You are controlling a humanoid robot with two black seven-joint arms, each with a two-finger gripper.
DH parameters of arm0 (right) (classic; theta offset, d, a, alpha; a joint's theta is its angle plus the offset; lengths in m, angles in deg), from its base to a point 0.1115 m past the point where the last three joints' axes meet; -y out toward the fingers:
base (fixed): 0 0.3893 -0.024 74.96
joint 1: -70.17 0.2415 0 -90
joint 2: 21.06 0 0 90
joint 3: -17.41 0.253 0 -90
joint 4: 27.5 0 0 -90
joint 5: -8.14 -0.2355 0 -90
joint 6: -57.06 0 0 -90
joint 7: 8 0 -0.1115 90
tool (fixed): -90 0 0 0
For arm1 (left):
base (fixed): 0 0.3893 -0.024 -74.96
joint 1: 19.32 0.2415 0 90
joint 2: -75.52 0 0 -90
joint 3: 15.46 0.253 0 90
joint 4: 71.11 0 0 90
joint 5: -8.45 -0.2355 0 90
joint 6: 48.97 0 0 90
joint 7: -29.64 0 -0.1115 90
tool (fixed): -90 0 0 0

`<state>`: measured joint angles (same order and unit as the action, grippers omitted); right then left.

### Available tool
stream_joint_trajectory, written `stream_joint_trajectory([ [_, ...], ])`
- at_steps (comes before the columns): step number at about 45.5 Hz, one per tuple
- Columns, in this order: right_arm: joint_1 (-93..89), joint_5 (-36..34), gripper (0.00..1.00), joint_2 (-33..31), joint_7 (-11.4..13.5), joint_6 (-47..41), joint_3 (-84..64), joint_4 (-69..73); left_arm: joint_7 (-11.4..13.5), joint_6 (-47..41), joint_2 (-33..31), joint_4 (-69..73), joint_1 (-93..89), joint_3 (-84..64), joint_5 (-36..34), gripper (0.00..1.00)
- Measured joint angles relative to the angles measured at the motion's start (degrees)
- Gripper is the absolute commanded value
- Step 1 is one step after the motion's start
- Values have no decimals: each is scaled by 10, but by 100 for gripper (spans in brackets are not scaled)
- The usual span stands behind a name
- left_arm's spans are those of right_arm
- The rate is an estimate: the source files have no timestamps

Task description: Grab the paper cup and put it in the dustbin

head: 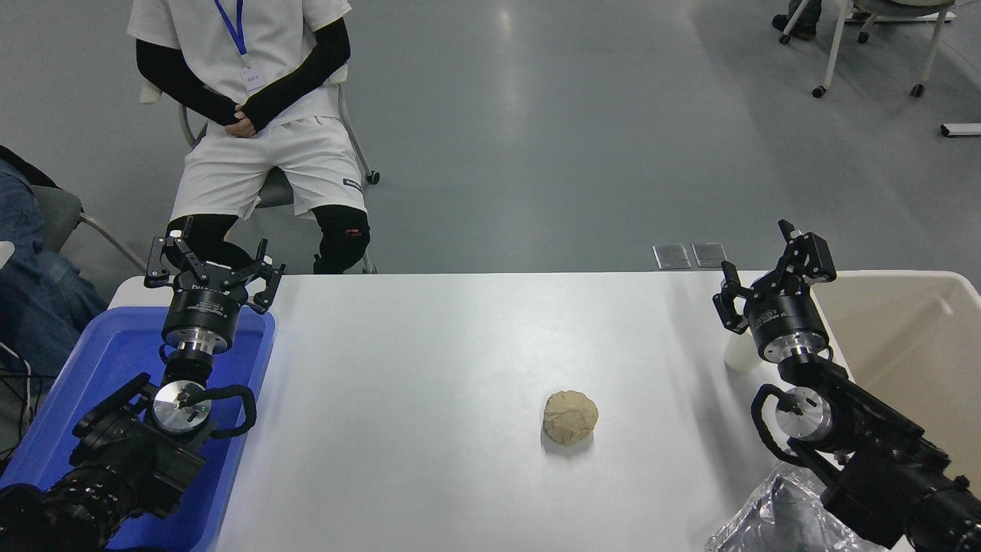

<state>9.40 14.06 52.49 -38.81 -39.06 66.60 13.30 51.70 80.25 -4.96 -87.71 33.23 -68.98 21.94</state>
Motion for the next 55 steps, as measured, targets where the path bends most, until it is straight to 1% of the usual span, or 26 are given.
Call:
stream_joint_trajectory([
  [10,14,-3,100,-36,25,6,-23,23,0,1,0,0,0,0,0,99],
  [27,48,-8,100,-92,70,57,-110,84,-1,1,1,0,0,0,-1,99],
  [32,68,-14,100,-118,76,62,-158,104,-1,1,1,0,0,0,-1,99],
  [34,80,-17,100,-137,78,63,-190,119,-1,1,1,0,0,0,-1,99],
  [44,130,-23,100,-194,81,56,-288,156,-1,1,1,0,0,0,-1,99],
  [55,231,-21,100,-268,81,21,-469,188,-1,1,1,0,0,0,-1,99],
])
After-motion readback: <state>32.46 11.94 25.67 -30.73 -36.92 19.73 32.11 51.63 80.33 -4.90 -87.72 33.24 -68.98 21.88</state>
